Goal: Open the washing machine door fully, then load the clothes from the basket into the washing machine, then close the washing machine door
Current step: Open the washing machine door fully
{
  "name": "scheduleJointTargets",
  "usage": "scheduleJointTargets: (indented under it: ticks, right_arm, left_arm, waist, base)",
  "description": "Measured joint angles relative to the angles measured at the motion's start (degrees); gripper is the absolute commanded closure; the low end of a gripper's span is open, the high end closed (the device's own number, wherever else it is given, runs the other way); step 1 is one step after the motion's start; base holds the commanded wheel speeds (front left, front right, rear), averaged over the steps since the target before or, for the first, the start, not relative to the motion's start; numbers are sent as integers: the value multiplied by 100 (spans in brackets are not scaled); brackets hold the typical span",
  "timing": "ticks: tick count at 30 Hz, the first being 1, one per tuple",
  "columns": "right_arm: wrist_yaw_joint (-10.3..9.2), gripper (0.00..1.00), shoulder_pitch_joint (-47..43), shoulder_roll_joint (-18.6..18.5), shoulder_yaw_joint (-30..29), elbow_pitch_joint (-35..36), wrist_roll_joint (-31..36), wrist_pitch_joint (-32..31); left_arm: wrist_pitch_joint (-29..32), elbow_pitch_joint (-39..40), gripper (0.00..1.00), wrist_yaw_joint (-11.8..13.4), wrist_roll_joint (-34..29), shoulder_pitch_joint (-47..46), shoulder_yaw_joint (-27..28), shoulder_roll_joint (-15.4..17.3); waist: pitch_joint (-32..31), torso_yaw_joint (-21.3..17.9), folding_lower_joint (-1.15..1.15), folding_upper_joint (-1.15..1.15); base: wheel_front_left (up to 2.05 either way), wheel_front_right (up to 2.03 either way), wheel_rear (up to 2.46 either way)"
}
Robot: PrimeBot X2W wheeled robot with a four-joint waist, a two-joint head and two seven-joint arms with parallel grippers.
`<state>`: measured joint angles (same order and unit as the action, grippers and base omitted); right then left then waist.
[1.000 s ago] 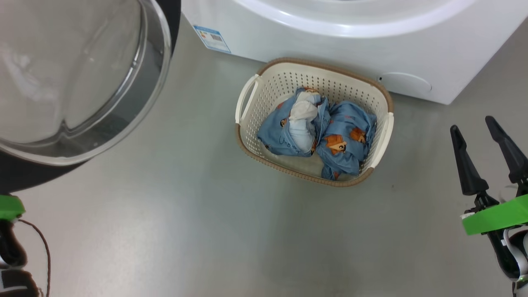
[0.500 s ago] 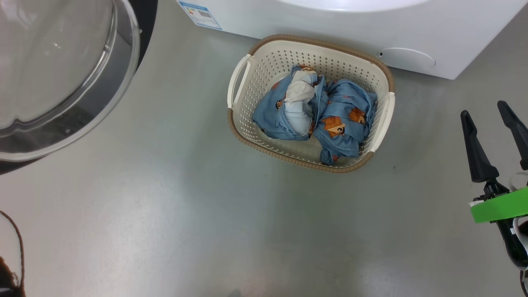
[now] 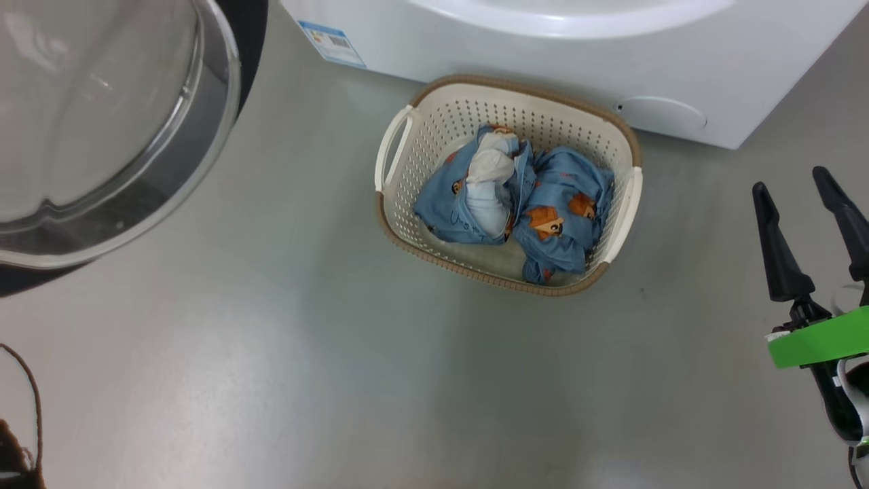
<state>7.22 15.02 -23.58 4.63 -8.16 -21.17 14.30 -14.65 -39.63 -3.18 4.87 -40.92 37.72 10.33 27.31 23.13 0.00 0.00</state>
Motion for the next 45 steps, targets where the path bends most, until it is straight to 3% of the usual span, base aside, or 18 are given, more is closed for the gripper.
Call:
scheduleJointTargets:
  ticks: [19,20,21,23,26,45]
  right_arm:
    - [0,0,-530,458,103,-129,-1,0]
    - [0,0,-543,485,103,-129,-1,0]
    - [0,0,-555,504,103,-129,-2,1]
    - [0,0,-623,533,101,-129,-2,0]
    - [0,0,-717,569,101,-135,-2,1]
    - [0,0,-862,737,42,-132,-1,1]
  left_arm:
    - [1,1050,100,-392,-146,1448,-582,-370]
    - [1,1105,89,-392,-126,1535,-622,-378]
    - [1,1155,71,-393,-96,1615,-666,-383]
    - [1,1245,54,-393,-60,1780,-797,-385]
    - [1,1418,0,-399,29,2004,-1042,-400]
    - [1,2341,0,-435,918,2981,-2628,-443]
  waist:
    - [-1177,-95,-1,0]
    - [-1236,-110,-1,0]
    - [-1291,-126,-1,0]
    - [-1399,-164,-1,0]
    - [-1539,-232,-1,0]
    - [-1888,-1011,0,0]
  base:
    - [0,0,0]
    - [0,0,0]
    - [0,0,0]
    - [0,0,0]
    - [0,0,0]
    - [0,0,0]
